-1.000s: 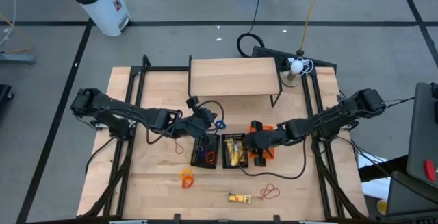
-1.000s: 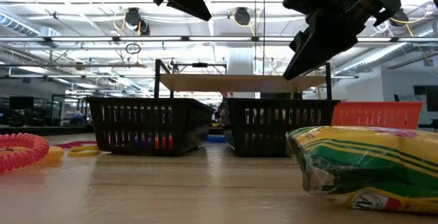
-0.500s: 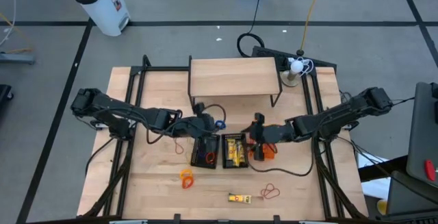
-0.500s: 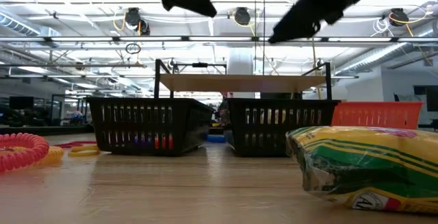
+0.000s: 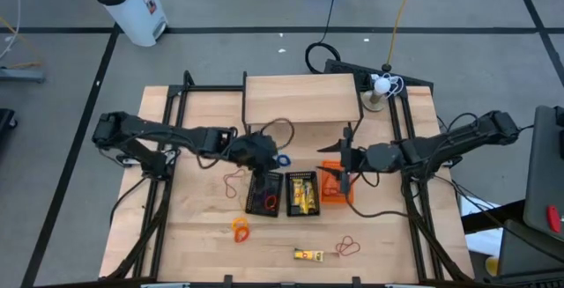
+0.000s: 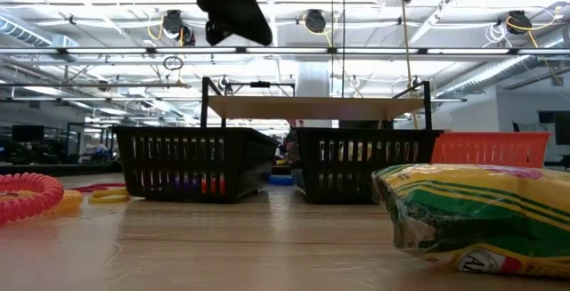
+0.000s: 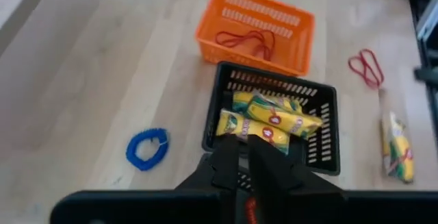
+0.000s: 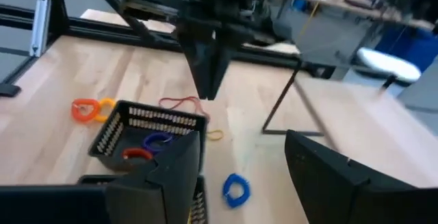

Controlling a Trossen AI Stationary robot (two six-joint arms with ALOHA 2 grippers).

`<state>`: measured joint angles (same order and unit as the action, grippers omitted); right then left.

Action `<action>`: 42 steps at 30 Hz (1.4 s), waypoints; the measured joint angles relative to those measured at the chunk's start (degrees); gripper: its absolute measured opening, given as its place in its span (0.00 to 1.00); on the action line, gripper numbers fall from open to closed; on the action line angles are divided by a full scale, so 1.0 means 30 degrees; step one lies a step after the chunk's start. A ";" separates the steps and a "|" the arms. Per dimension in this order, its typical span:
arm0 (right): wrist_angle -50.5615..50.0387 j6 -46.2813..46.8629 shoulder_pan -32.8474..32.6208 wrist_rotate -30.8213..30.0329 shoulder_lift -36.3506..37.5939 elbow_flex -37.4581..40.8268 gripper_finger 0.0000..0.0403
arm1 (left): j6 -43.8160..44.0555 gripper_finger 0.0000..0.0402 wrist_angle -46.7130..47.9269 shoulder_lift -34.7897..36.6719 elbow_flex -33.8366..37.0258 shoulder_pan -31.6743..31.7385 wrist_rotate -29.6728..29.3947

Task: Pick & Place Office Desk Supplies
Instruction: Put the blue spring rubber band into the left black basket

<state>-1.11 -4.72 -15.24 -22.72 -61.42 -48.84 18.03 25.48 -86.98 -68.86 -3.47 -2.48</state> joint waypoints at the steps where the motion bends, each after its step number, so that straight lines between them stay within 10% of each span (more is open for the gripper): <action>1: 0.0024 -0.0285 0.0078 0.0000 0.0087 0.0000 0.51 | 0.0258 0.11 0.0004 0.0000 0.0000 0.0373 0.0449; 16: 0.0082 -0.0675 0.2168 0.0055 0.0302 0.0473 0.50 | 0.4610 0.44 0.0900 -0.1030 -0.0014 0.4324 0.4397; 42: 0.0079 -0.0668 0.2583 0.0090 0.0295 0.0517 0.49 | 0.8205 0.45 -0.0011 -0.6171 0.0000 0.4692 0.4952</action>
<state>-0.87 -6.72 -7.49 -22.45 -60.53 -47.29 42.64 25.45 -105.49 -68.86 10.61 12.38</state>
